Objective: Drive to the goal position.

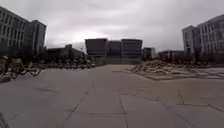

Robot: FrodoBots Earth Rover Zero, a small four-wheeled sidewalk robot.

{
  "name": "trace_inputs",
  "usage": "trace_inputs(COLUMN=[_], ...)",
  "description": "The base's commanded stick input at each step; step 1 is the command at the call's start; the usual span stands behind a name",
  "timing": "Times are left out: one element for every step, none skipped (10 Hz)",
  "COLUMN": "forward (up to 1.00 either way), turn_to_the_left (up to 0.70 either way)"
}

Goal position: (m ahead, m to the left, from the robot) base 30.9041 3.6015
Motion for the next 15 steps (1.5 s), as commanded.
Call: trace_inputs(forward=[0.70,0.70,0.70,0.70,0.70,0.70,0.70,0.70,0.70,0.70,0.70,0.70,0.70,0.70,0.70], turn_to_the_left=[0.00,0.00,0.00,0.00,0.00,0.00,0.00,0.00,0.00,0.00,0.00,0.04,0.14,0.14,0.14])
